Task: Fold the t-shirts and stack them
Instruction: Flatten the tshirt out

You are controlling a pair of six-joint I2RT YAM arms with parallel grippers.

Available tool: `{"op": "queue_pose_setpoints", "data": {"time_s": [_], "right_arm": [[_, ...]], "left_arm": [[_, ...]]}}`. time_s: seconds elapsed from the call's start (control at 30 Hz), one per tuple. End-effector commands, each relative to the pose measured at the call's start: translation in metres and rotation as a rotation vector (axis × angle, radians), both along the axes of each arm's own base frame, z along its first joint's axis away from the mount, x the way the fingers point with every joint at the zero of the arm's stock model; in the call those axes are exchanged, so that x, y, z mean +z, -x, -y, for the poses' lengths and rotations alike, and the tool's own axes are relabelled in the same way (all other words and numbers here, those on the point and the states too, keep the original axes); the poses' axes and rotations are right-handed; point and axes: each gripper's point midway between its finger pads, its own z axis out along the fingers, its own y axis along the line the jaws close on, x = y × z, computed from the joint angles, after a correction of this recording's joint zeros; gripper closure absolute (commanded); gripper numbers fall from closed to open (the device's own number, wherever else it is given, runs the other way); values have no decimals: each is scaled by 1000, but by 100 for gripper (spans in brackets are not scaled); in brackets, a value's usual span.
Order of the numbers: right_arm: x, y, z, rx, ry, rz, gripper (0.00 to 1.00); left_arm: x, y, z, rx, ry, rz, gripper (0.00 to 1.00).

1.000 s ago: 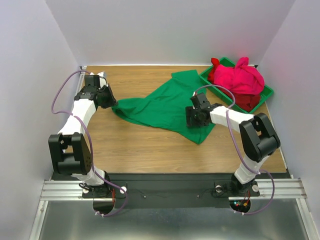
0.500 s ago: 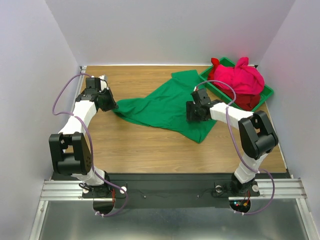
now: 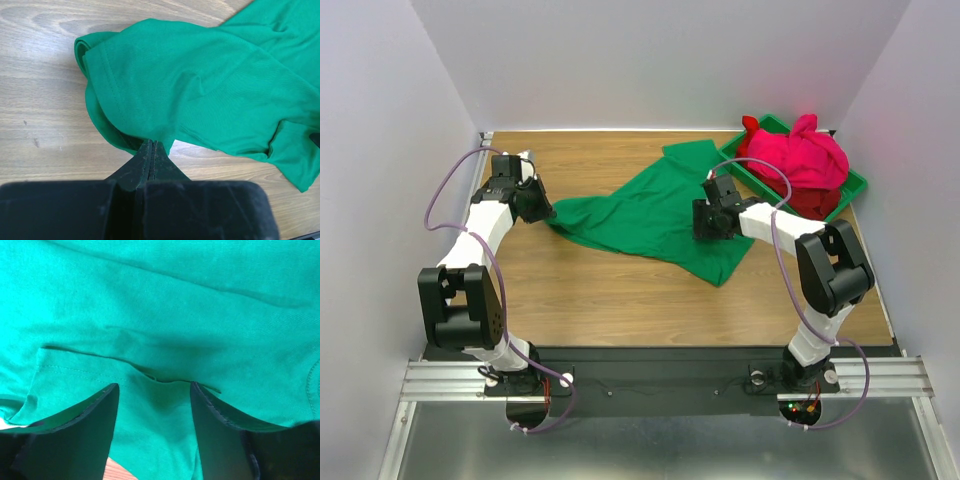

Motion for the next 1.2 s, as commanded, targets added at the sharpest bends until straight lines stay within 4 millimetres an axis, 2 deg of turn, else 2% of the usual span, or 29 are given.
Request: {"op": "queue_pose_setpoints", "data": {"time_s": [0.0, 0.17, 0.4, 0.5, 0.53, 0.67, 0.77, 0.83, 1.0, 1.17], "right_arm": [[7, -7, -7, 2, -42, 28, 39], [7, -7, -6, -4, -47, 26, 53], [1, -4, -9, 12, -53, 2, 55], [0, 0, -8, 13, -53, -3, 60], [0, 0, -8, 10, -53, -4, 62], [-3, 4, -3, -4, -38, -15, 92], [0, 5, -2, -10, -33, -11, 100], [3, 5, 2, -21, -19, -2, 99], [38, 1, 15, -60, 9, 75, 100], [93, -10, 36, -115, 25, 186, 100]], "left_arm": [[18, -8, -3, -1, -13, 49, 100], [16, -8, -4, -2, -17, 44, 100], [15, -9, -4, -7, -18, 43, 100], [14, -9, -4, -9, -18, 45, 100], [15, -9, -4, -8, -19, 48, 100], [14, -9, -4, -9, -18, 48, 100], [15, -9, -3, -7, -15, 50, 100], [15, -8, -2, -9, -13, 50, 100], [26, -11, 0, -8, 0, 73, 100], [50, -17, 2, -3, 22, 129, 100]]}}
